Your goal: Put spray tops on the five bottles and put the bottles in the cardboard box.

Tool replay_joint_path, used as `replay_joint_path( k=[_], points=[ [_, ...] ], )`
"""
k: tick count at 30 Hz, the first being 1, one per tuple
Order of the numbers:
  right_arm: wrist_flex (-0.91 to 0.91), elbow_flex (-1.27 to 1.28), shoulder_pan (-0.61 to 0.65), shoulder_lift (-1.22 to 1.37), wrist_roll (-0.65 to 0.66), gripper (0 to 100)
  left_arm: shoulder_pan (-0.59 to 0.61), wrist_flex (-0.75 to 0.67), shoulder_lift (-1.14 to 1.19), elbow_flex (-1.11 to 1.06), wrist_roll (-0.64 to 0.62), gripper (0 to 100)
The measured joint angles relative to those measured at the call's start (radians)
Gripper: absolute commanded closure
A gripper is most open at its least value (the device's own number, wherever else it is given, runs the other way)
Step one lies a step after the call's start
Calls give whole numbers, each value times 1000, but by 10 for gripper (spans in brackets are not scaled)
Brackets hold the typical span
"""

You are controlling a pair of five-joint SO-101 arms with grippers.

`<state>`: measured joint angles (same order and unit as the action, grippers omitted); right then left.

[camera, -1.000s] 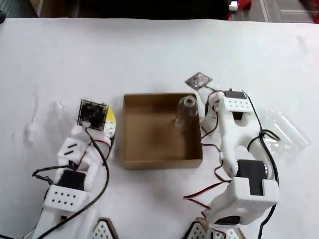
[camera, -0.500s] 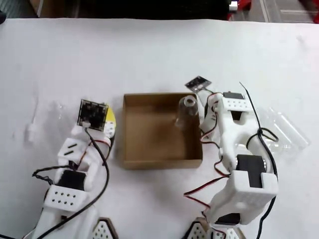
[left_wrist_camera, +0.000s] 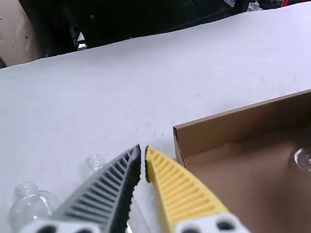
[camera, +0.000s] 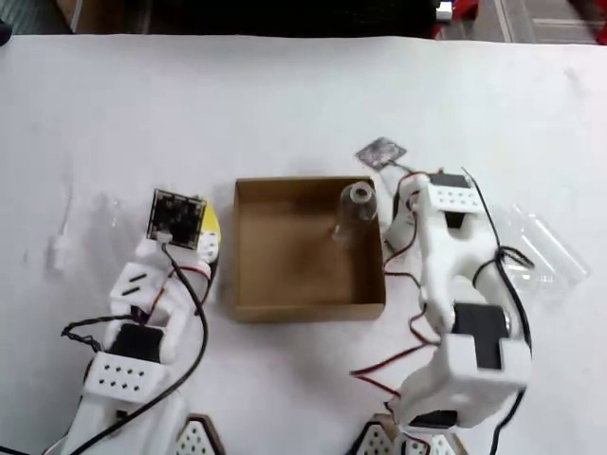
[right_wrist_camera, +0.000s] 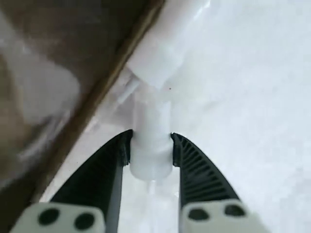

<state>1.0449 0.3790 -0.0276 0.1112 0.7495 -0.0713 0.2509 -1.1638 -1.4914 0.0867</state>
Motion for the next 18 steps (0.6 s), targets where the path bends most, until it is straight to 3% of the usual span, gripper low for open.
replay_joint_path(
  k=[9, 18],
  points=[
    [0, 0, -57, -374, -17, 982, 0, 0, 0, 0, 0, 974],
    [-18, 0, -34, -773, -310, 982, 0, 0, 0, 0, 0, 975]
  ],
)
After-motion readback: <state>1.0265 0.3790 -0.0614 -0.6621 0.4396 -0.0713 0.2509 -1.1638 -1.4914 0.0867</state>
